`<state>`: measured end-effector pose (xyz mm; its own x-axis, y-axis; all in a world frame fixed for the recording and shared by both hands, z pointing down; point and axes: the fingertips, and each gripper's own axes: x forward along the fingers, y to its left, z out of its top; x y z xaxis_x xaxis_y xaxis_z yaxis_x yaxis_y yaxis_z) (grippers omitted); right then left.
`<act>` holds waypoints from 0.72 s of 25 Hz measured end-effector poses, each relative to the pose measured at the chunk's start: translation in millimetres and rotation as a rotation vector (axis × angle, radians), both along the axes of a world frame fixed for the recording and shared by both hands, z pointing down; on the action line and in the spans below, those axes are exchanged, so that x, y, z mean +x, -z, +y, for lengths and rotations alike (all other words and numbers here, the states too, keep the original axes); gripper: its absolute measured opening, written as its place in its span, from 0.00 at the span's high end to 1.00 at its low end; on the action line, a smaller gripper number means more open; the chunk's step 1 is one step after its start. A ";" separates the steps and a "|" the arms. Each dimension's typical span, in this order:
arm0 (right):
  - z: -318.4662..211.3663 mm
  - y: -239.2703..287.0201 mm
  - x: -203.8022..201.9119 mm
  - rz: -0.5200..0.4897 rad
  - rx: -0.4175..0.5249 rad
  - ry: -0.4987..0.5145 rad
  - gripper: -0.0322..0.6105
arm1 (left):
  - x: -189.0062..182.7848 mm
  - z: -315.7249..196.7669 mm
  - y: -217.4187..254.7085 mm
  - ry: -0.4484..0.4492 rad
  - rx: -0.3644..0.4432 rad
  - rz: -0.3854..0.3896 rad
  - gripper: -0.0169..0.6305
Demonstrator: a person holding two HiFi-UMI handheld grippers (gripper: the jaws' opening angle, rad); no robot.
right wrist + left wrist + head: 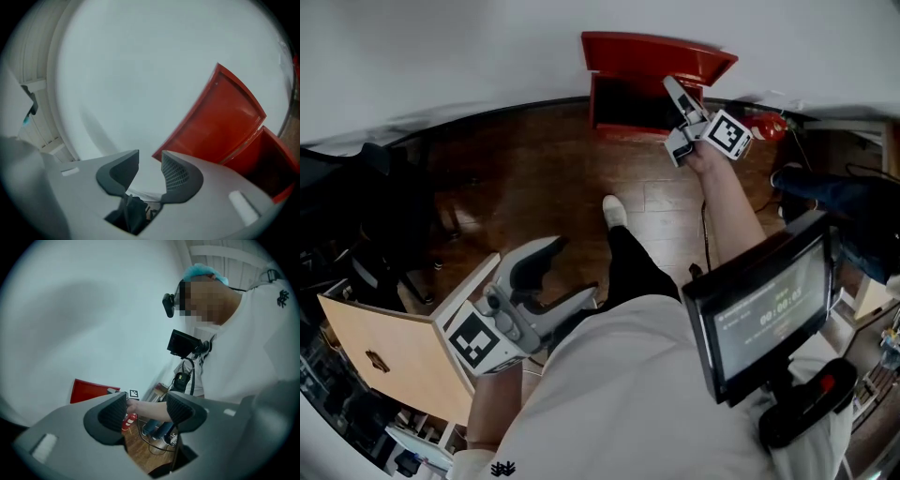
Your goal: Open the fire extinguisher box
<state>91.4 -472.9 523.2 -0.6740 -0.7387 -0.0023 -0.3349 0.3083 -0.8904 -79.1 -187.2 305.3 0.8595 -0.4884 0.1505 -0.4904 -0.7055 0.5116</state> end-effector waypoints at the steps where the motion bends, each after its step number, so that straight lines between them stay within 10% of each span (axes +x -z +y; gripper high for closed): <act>1: 14.1 13.6 -5.5 0.007 0.017 0.008 0.75 | -2.2 9.0 4.3 -0.007 0.017 0.005 0.56; 18: 372.8 177.3 -89.2 0.338 0.354 0.085 0.75 | -56.6 277.3 50.6 -0.198 0.237 0.130 0.59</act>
<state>2.2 -100.1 345.9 -0.7380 -0.6747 -0.0144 -0.5473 0.6108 -0.5722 -135.6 90.1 254.7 0.9458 -0.3182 -0.0648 -0.2731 -0.8875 0.3711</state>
